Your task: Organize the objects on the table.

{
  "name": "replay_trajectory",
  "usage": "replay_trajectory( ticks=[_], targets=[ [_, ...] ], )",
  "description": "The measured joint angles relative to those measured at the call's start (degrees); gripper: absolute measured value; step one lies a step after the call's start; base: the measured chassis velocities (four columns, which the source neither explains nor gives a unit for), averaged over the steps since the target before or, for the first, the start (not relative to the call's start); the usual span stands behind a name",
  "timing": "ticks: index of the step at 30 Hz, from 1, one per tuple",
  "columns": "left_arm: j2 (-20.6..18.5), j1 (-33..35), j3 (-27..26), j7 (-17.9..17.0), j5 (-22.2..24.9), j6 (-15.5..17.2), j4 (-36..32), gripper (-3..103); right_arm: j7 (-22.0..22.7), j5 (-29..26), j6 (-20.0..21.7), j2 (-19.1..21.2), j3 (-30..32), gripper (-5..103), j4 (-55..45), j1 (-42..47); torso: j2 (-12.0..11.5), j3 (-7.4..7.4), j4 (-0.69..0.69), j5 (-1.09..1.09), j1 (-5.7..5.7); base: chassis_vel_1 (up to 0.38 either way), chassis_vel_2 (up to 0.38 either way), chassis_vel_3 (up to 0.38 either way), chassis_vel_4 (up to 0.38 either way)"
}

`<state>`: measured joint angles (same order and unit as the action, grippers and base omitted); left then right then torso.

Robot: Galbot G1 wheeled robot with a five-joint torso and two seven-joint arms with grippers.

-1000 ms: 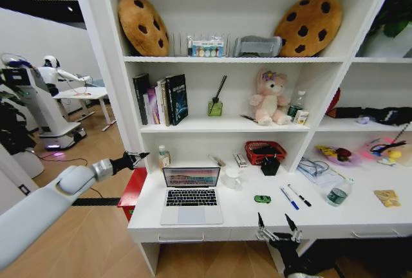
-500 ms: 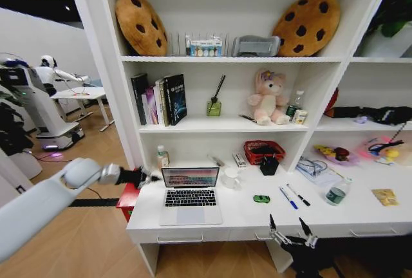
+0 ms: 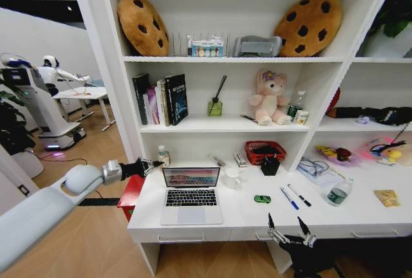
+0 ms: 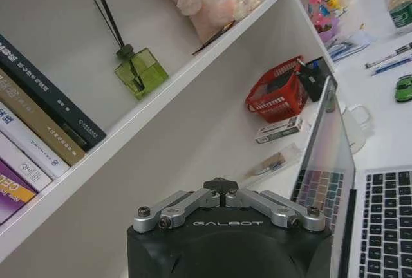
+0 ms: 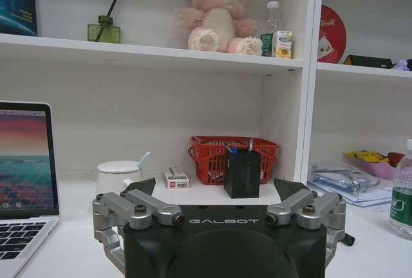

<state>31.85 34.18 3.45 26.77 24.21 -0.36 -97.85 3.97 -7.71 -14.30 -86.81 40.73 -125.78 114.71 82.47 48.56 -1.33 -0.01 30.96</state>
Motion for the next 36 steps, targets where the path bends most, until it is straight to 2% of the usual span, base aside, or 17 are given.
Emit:
replay_trajectory(
  ticks=[7,8,10,11,12,13,16,19,25,26,27,30,31,33,34,35,36],
  targets=[
    [4.02,-7.45,7.87,0.68,-2.76,1.16,4.13,0,0.0,-0.02,-0.43,-0.52,0.51,100,0.14,0.53,0.0,0.01,-0.01,0.0,0.01,0.0,0.0,0.0,0.0],
    [4.17,-8.74,8.83,4.97,-2.77,0.81,4.49,0,-0.01,-0.13,-0.47,-0.53,0.75,100,0.15,0.57,0.0,0.0,-0.01,0.01,0.0,0.0,0.0,0.0,0.0],
    [2.94,-11.31,10.78,18.77,-2.57,-2.27,4.56,0,0.0,-0.25,-0.57,-0.49,1.12,100,0.42,0.61,0.0,0.01,0.01,0.01,0.0,0.0,0.0,0.0,0.0],
    [2.94,-11.31,10.78,18.77,-2.57,-2.27,4.56,0,0.0,-0.25,-0.57,-0.49,1.12,100,0.42,0.61,0.0,0.01,0.01,0.01,0.0,0.0,0.0,0.0,0.0],
    [1.34,-12.73,12.38,29.08,-2.45,-3.82,3.16,0,0.04,-0.37,-0.57,-0.48,1.29,100,0.66,0.46,0.0,0.0,-0.01,0.03,0.0,0.0,0.0,0.0,0.0],
    [-0.59,-13.45,13.73,35.48,-2.82,-4.03,0.61,0,0.15,-0.46,-0.57,-0.41,1.58,100,0.89,-0.01,-0.01,0.0,0.0,-0.01,0.01,0.0,0.0,0.0,0.0],
    [-3.91,-13.16,15.23,39.39,-3.18,-5.4,-4.5,0,0.51,-0.68,-0.25,-0.06,1.92,100,0.95,-0.94,0.0,-0.01,0.05,0.05,-0.01,0.0,0.0,0.0,0.0],
    [-4.52,-9.54,12.46,36.85,-0.82,-5.38,-6.32,0,0.78,-0.75,0.11,0.13,1.86,100,0.89,-1.27,0.0,-0.01,0.04,-0.01,-0.01,0.0,0.0,0.0,0.0],
    [-4.59,-0.86,2.98,26.56,1.49,-4.65,-6.67,0,0.86,0.33,0.18,-0.36,0.56,100,0.88,-0.96,0.0,0.0,0.0,0.01,0.0,0.0,0.0,0.0,0.0],
    [-4.61,2.67,-0.16,20.92,2.07,-3.99,-6.71,0,0.86,0.55,0.18,-0.65,0.2,100,0.88,-0.88,0.0,0.0,0.0,0.01,0.0,0.0,0.0,0.0,0.0],
    [-4.61,2.67,-0.16,20.92,2.07,-3.99,-6.71,0,0.86,0.55,0.18,-0.65,0.2,100,0.88,-0.88,0.0,0.0,0.0,0.01,0.0,0.0,0.0,0.0,0.0],
    [-3.72,14.4,-6.69,-4.43,4.43,3.22,-9.27,0,0.84,0.84,0.16,-0.9,-0.22,100,1.02,-0.84,0.0,-0.01,0.03,0.0,-0.01,0.0,0.0,0.0,0.0],
    [-3.72,14.4,-6.69,-4.43,4.43,3.22,-9.27,0,0.84,0.84,0.16,-0.9,-0.22,100,1.02,-0.84,0.0,-0.01,0.03,0.0,-0.01,0.0,0.0,0.0,0.0],
    [-1.49,18.78,-7.75,-19.93,5.63,5.3,-10.71,1,0.83,0.85,0.16,-0.78,-0.32,100,1.16,-0.9,0.0,-0.01,0.03,0.0,-0.01,0.0,0.0,0.0,0.0],
    [-1.49,18.78,-7.75,-19.93,5.63,5.3,-10.71,1,0.83,0.85,0.16,-0.78,-0.32,100,1.16,-0.9,0.0,-0.01,0.03,0.0,-0.01,0.0,0.0,0.0,0.0],
    [1.35,20.29,-8.88,-30.16,5.72,5.81,-11.26,7,0.81,0.85,0.16,-0.69,-0.39,100,1.31,-1.12,0.0,-0.01,0.02,-0.02,-0.01,0.0,0.0,0.0,0.0],
    [2.02,20.45,-9.2,-32.62,5.72,6.02,-11.35,7,0.81,0.84,0.16,-0.67,-0.38,100,1.36,-1.23,0.0,-0.01,0.01,-0.01,-0.01,0.0,0.0,0.0,0.0]
  ],
)
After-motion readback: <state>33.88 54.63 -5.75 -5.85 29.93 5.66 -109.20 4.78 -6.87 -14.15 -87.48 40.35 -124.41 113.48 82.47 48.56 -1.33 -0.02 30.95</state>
